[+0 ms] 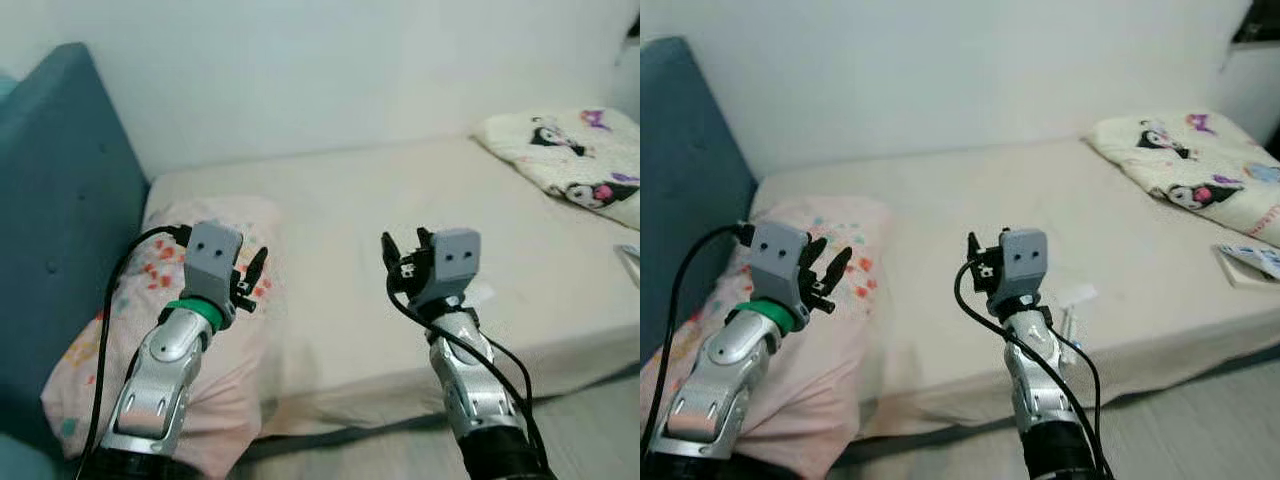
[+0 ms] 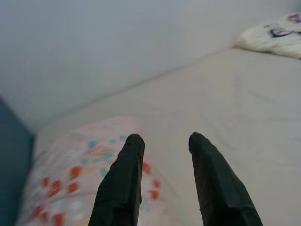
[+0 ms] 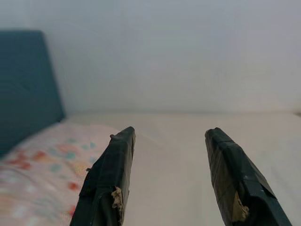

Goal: Clean up the room

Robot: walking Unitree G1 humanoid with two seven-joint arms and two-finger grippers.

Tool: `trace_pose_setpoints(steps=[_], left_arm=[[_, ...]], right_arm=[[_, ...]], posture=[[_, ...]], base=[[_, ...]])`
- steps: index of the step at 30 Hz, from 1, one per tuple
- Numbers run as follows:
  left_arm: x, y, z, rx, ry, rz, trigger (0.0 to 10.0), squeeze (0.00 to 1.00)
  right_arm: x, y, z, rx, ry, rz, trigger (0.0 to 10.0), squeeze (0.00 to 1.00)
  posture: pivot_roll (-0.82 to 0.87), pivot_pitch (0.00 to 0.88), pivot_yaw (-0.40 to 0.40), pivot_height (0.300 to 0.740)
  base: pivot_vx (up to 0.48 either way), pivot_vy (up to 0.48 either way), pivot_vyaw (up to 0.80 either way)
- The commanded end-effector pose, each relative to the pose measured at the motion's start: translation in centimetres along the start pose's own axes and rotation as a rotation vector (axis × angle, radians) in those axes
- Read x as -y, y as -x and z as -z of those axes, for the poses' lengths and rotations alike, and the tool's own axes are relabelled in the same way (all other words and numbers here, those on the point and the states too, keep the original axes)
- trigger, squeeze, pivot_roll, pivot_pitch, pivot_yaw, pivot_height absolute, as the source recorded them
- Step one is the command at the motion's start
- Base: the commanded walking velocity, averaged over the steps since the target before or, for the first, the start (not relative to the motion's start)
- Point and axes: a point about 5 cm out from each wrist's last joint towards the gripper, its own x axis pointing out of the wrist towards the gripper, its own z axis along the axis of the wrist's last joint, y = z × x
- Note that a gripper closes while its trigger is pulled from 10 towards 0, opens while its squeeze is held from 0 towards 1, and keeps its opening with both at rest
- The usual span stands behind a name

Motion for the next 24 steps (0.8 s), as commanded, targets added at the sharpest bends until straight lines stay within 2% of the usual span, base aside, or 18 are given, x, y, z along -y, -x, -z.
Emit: trace_pose_setpoints(steps=[1, 11, 16, 19, 20, 21, 22, 23, 24], left_arm=[[0.22, 0.11, 0.60, -0.018, -0.019, 0.008, 10.0, 0.00], [0.49, -0.07, 0.63, -0.009, -0.024, 0.011, 10.0, 0.00], [0.41, -0.13, 0.68, -0.011, -0.026, 0.004, 10.0, 0.00], [0.29, -0.18, 0.69, -0.013, -0.018, -0.005, 10.0, 0.00], [0.25, -0.21, 0.72, -0.016, -0.016, -0.010, 10.0, 0.00], [0.21, -0.26, 0.72, -0.014, -0.014, -0.013, 10.0, 0.00], [0.21, -0.26, 0.72, -0.014, -0.014, -0.013, 10.0, 0.00], [0.23, -0.24, 0.71, -0.014, -0.015, -0.013, 10.0, 0.00], [0.23, -0.22, 0.69, -0.013, -0.010, -0.014, 10.0, 0.00]], right_arm=[[0.08, 0.27, 0.19, -0.002, -0.008, 0.000, 10.0, 0.00], [0.51, 0.28, 0.32, -0.013, -0.006, 0.014, 10.0, 0.00], [0.38, 0.36, 0.38, -0.013, 0.000, 0.008, 10.0, 0.00], [0.32, 0.37, 0.67, -0.042, 0.037, -0.008, 10.0, 0.00], [0.31, 0.39, 0.92, -0.060, 0.081, -0.021, 10.0, 0.00], [0.38, 0.38, 0.81, -0.048, 0.070, -0.008, 10.0, 0.09], [0.38, 0.38, 0.81, -0.048, 0.070, -0.008, 10.0, 0.09], [0.42, 0.35, 0.29, -0.009, 0.028, -0.006, 10.0, 0.08], [0.47, 0.30, 0.20, -0.008, 0.028, -0.001, 10.0, 0.00]], posture=[[-0.09, 0.042, 0.076, 0.740], [-0.10, 0.049, 0.079, 0.740], [-0.10, 0.051, 0.079, 0.740], [-0.10, 0.052, 0.078, 0.740], [-0.10, 0.052, 0.078, 0.740], [-0.10, 0.054, 0.078, 0.740], [-0.10, 0.054, 0.078, 0.740], [-0.10, 0.053, 0.078, 0.740], [-0.10, 0.054, 0.078, 0.740]], base=[[0.480, 0.000, 0.00], [0.480, 0.000, 0.00], [0.322, 0.000, 0.00], [0.000, 0.000, 0.00], [0.000, 0.000, 0.00], [0.000, 0.000, 0.73], [0.000, 0.000, 0.73], [0.000, 0.000, 0.49], [0.000, 0.000, 0.00]])
